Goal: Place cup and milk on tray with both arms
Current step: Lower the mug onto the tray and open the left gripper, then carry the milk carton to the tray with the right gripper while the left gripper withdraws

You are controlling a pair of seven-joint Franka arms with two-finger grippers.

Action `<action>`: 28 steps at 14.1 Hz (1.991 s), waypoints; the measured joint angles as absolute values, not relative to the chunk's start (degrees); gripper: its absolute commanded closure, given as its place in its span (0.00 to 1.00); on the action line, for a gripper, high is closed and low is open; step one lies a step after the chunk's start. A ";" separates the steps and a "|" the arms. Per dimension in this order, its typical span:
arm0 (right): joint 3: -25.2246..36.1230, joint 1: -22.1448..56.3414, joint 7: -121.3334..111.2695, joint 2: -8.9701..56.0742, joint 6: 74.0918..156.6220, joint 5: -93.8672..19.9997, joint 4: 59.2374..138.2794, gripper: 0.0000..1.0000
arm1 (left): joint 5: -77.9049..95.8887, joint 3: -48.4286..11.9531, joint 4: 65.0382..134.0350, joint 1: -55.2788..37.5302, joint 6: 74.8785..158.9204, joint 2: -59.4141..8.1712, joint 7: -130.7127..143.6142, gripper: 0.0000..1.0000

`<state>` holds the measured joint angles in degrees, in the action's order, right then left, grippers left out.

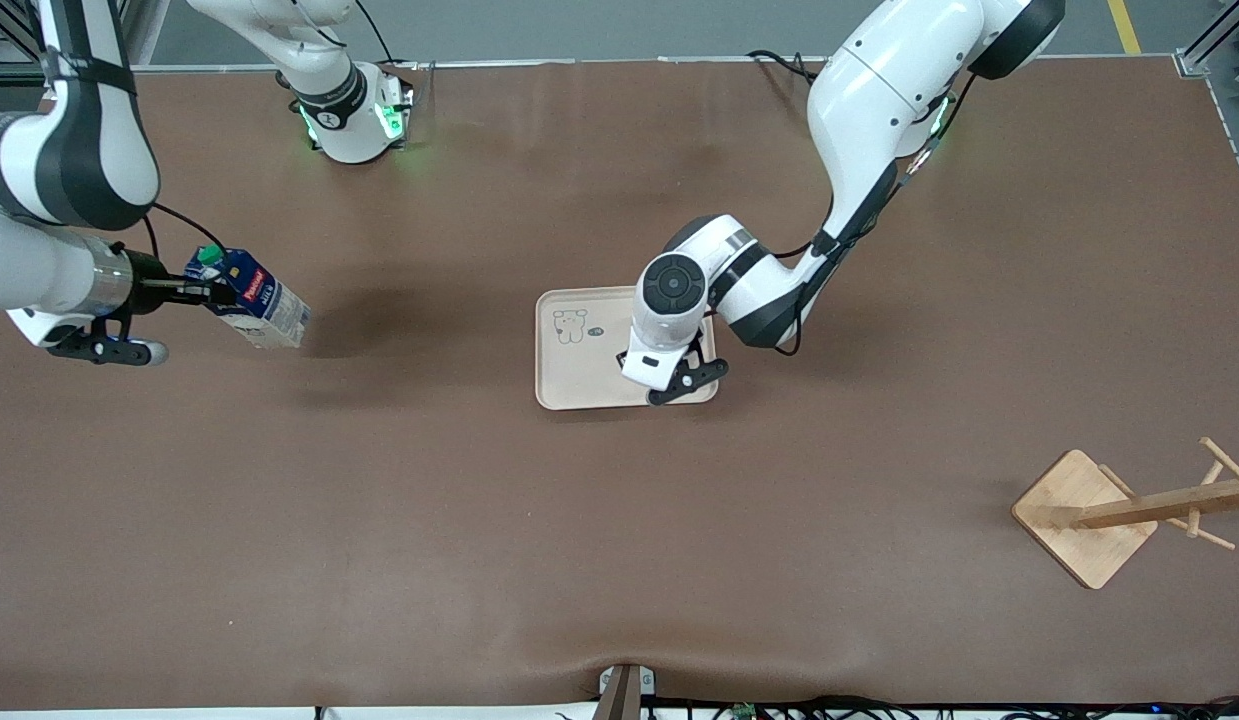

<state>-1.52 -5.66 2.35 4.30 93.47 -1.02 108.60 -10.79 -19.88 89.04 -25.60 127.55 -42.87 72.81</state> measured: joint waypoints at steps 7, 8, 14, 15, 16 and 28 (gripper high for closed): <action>-1.83 5.13 6.96 5.30 86.55 -1.96 102.46 1.00 | -15.46 -17.55 85.12 -19.52 119.89 -32.73 64.95 0.00; -1.88 7.29 9.24 5.51 86.50 -2.20 102.00 1.00 | -15.43 -17.61 84.11 -17.07 116.93 -30.86 61.53 0.00; -1.95 16.54 23.39 9.99 86.95 -7.58 97.99 1.00 | -15.34 -17.52 81.16 -6.35 105.22 -24.19 45.30 0.00; -1.97 18.58 26.09 11.49 87.04 -7.74 96.54 1.00 | -15.33 -17.51 81.06 -5.35 104.50 -23.22 43.27 0.00; -1.99 20.78 28.74 13.24 87.40 -8.29 95.00 1.00 | -15.33 -17.52 81.03 -4.42 103.48 -22.13 41.71 0.00; -1.90 36.00 44.67 33.30 101.33 -14.63 82.71 1.00 | -5.95 -8.74 81.23 -1.26 98.00 -10.03 23.59 0.00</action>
